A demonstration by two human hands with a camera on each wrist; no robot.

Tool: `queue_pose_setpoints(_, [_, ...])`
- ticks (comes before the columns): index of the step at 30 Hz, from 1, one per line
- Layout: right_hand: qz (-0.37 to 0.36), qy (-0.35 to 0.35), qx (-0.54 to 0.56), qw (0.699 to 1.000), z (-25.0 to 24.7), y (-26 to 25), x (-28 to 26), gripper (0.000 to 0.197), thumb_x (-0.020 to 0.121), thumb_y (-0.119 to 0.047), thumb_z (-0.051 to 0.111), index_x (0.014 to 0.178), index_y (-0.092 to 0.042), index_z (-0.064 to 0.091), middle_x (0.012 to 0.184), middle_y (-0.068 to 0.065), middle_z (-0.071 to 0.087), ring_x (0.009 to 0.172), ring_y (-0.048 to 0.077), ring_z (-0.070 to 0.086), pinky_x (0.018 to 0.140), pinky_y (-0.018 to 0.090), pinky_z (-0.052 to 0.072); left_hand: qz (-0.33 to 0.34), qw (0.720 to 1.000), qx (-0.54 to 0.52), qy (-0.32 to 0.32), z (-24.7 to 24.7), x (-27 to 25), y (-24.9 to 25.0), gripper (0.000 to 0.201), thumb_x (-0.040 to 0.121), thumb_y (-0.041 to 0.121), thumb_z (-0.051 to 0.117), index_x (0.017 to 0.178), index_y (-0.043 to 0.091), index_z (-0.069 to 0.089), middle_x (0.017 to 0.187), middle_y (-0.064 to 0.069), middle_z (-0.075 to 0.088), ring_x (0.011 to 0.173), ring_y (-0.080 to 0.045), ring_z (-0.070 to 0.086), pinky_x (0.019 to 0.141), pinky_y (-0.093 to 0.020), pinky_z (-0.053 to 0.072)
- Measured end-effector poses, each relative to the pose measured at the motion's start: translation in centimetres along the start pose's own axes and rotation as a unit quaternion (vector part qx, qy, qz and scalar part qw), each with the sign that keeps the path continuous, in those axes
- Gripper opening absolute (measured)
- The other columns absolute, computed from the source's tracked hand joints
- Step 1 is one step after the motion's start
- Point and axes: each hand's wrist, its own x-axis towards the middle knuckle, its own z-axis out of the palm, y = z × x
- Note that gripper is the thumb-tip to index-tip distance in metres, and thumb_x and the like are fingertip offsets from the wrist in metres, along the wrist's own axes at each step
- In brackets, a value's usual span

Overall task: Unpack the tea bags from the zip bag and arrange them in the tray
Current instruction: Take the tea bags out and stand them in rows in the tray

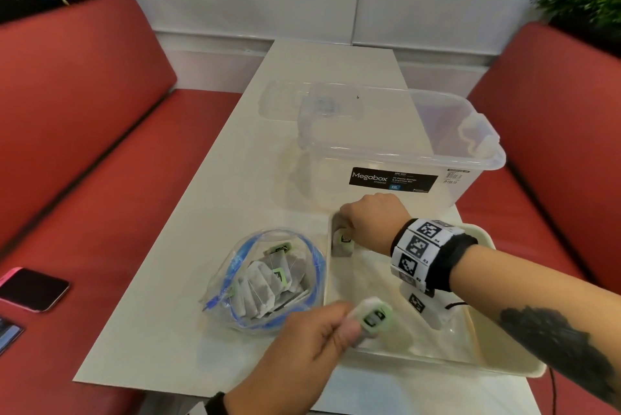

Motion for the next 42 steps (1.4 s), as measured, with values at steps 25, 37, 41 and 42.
queue_pose_setpoints(25, [-0.064, 0.048, 0.209, 0.975, -11.2, -1.6, -6.7, 0.008, 0.087, -0.030, 0.061, 0.086, -0.028, 0.069, 0.080, -0.006, 0.069, 0.075, 0.013, 0.059, 0.071, 0.028, 0.047, -0.026, 0.966, -0.150, 0.210, -1.2, 4.9, 3.9, 0.007, 0.087, 0.025, 0.063, 0.086, 0.020, 0.067, 0.085, -0.008, 0.071, 0.085, -0.029, 0.064, 0.085, -0.044, 0.054])
queue_pose_setpoints(37, [0.006, 0.043, 0.418, 0.907, -9.4, -0.2, -7.0, 0.016, 0.080, -0.030, 0.072, 0.093, -0.029, 0.063, 0.077, -0.006, 0.069, 0.062, 0.003, 0.059, 0.067, 0.024, 0.050, -0.033, 0.956, -0.211, 0.199, -1.5, 5.5, 4.6, 0.013, 0.092, 0.020, 0.052, 0.096, 0.018, 0.063, 0.088, 0.005, 0.071, 0.081, -0.006, 0.067, 0.071, -0.026, 0.054])
queue_pose_setpoints(41, [0.004, 0.048, 0.407, 0.912, -9.2, -0.2, -7.2, 0.011, 0.079, -0.032, 0.073, 0.085, -0.032, 0.064, 0.075, -0.010, 0.067, 0.063, -0.001, 0.057, 0.062, 0.015, 0.044, 0.000, 0.976, -0.094, 0.198, -1.7, 5.6, 4.3, 0.015, 0.090, 0.030, 0.053, 0.092, 0.019, 0.064, 0.087, -0.003, 0.069, 0.083, -0.015, 0.066, 0.073, -0.030, 0.055])
queue_pose_setpoints(42, [0.003, 0.052, 0.394, 0.918, -9.2, -0.2, -7.2, 0.011, 0.079, -0.035, 0.073, 0.085, -0.032, 0.065, 0.077, -0.011, 0.067, 0.065, 0.000, 0.056, 0.061, 0.013, 0.042, 0.007, 0.978, -0.059, 0.198, -1.8, 5.7, 4.1, 0.016, 0.089, 0.035, 0.054, 0.089, 0.021, 0.063, 0.085, -0.002, 0.068, 0.083, -0.016, 0.065, 0.075, -0.034, 0.055])
